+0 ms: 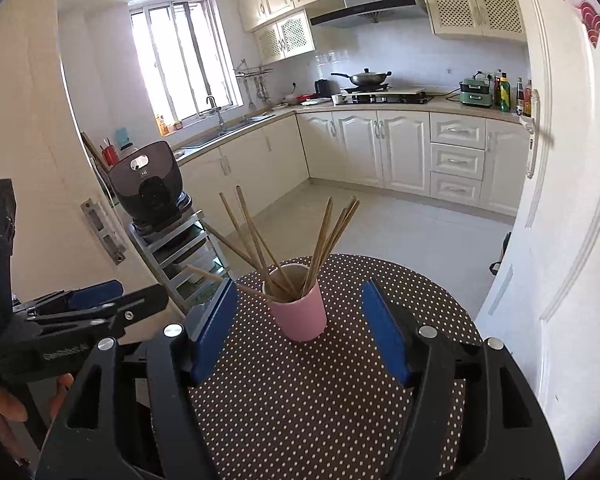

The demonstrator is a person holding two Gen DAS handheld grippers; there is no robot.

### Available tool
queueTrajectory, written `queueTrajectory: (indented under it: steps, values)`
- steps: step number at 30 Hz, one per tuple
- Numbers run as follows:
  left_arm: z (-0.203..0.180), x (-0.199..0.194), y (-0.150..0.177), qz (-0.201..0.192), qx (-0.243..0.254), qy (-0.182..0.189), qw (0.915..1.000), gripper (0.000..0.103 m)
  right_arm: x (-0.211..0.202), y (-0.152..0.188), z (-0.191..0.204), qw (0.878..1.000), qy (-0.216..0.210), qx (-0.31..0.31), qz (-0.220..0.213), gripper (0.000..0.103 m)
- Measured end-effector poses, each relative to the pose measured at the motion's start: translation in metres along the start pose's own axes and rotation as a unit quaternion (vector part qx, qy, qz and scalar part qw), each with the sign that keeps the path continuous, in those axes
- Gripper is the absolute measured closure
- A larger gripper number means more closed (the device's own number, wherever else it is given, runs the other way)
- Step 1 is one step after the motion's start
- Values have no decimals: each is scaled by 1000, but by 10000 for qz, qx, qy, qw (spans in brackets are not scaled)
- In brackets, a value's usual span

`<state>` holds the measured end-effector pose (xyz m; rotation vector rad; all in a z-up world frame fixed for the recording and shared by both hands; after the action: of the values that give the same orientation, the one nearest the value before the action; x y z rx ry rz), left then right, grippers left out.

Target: Organize utensils

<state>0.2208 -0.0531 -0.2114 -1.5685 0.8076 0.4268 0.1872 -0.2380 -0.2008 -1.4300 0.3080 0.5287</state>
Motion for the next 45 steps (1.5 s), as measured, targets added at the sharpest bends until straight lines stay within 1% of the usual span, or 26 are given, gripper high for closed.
queueTrajectory:
  steps: [3, 5, 11, 17, 24, 30, 32, 36, 40, 43, 45]
  values:
    - [-1, -11, 6, -8, -74, 1, 10000, 21, -9, 3, 4, 10000, 52, -30, 20, 38]
    - [-2, -19, 11, -45, -119, 71, 9999, 21, -14, 6, 3, 9999, 96, -18, 49, 37]
    - [4, -34, 22, -12, -185, -5, 9998, 20, -23, 14, 8, 9998, 113, 77, 158, 32]
    - [5, -44, 24, -102, -129, -6, 9999, 20, -26, 17, 20, 9998, 99, 67, 187, 31]
    - [9, -51, 18, -200, -90, 69, 9997, 20, -33, 10, 22, 9998, 173, 46, 60, 29]
    - [16, -43, 16, -137, -136, 26, 9998, 19, -32, 7, 13, 9996, 248, 114, 16, 27]
    - [20, -36, 19, -54, -158, -14, 9999, 19, -27, 11, 8, 9995, 287, 135, 94, 26]
    - [28, -21, 27, 146, -180, -228, 9995, 19, -15, 21, -2, 9989, 329, 193, 285, 26]
    - [26, -19, 24, 77, -127, -308, 9994, 19, -16, 16, -7, 9990, 364, 139, 221, 26]
    - [21, -21, 17, -78, -36, -333, 9994, 19, -19, 7, -7, 9991, 410, -4, 112, 26]
    - [14, -24, 10, -208, 27, -285, 9994, 19, -21, 4, -9, 9990, 428, -64, 57, 26]
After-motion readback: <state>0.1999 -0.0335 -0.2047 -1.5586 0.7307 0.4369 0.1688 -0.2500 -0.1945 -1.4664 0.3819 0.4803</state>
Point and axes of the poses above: each gripper's, at about its wrist camera, not at the fingertips, and x roughly the way its jaws point, z to its left, y to its underside, the point moved 10 cm from there along x, roughly the way its jaws point, and after that the axes turned 2 degrees about -x, right-handed, at the moved point
